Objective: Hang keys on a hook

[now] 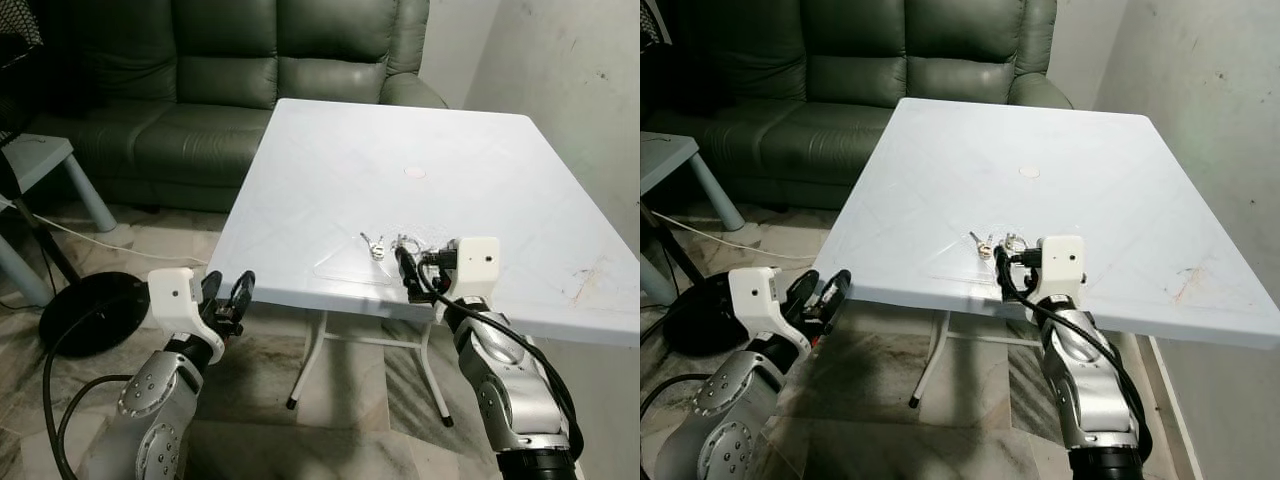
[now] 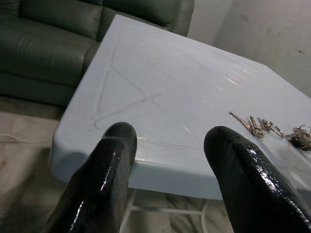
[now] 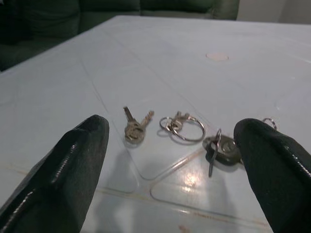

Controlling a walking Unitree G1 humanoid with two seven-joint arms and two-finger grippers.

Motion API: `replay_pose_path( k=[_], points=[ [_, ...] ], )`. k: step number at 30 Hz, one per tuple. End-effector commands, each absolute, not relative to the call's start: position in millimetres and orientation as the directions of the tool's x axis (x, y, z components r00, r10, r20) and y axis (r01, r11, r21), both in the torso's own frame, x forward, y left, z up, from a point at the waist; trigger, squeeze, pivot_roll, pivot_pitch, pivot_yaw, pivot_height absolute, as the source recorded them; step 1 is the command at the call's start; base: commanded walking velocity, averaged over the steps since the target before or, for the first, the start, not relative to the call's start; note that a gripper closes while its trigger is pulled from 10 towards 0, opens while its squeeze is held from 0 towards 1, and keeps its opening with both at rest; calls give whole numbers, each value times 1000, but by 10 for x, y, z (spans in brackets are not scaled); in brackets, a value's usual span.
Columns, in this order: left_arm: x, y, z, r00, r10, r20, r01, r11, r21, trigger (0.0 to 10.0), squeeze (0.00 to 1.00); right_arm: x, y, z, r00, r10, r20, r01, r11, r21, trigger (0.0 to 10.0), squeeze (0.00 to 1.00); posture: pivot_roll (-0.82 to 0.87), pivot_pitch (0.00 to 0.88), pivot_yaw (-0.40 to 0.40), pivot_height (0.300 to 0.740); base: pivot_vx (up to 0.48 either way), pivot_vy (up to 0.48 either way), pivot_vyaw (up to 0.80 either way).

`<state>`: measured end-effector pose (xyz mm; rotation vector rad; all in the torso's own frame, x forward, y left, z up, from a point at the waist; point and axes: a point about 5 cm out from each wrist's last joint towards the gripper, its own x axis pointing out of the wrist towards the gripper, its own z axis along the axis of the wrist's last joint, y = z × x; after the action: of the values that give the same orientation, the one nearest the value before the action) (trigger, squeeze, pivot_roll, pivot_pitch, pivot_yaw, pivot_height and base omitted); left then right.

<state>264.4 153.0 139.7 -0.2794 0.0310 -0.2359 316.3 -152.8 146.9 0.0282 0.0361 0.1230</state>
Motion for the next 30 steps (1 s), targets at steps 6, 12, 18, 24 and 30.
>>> replay_pose_path(
  k=[6, 12, 18, 24, 30],
  points=[
    [2587, 1498, 1459, 971, -239, 5, 231, 935, -268, 10000, 0, 3286, -1444, 1600, 993, 116, -5, -115, 993, 35, 10000, 0, 211, 140, -32, 740, 0, 0, 0],
    [2590, 1522, 1485, 972, -233, 0, 225, 937, -266, 10000, 0, 3421, -1335, 1687, 990, 136, 26, -137, 990, 19, 10000, 0, 221, 152, -30, 740, 0, 0, 0],
    [2634, 1551, 1540, 973, -230, 6, 224, 940, -257, 10000, 0, 3582, -1294, 1764, 993, 113, 40, -113, 994, 2, 10000, 0, 235, 172, -22, 740, 0, 0, 0],
    [2634, 1561, 1585, 972, -236, 5, 230, 941, -247, 10000, 0, 3724, -1283, 1818, 996, 72, 53, -73, 997, 0, 10000, 0, 256, 199, -8, 740, 0, 0, 0],
    [2583, 1552, 1588, 968, -250, -12, 239, 940, -243, 10000, 0, 3831, -1327, 1845, 998, 9, 56, -9, 1000, 4, 10000, 0, 267, 218, 1, 740, 0, 0, 0]
  ],
)
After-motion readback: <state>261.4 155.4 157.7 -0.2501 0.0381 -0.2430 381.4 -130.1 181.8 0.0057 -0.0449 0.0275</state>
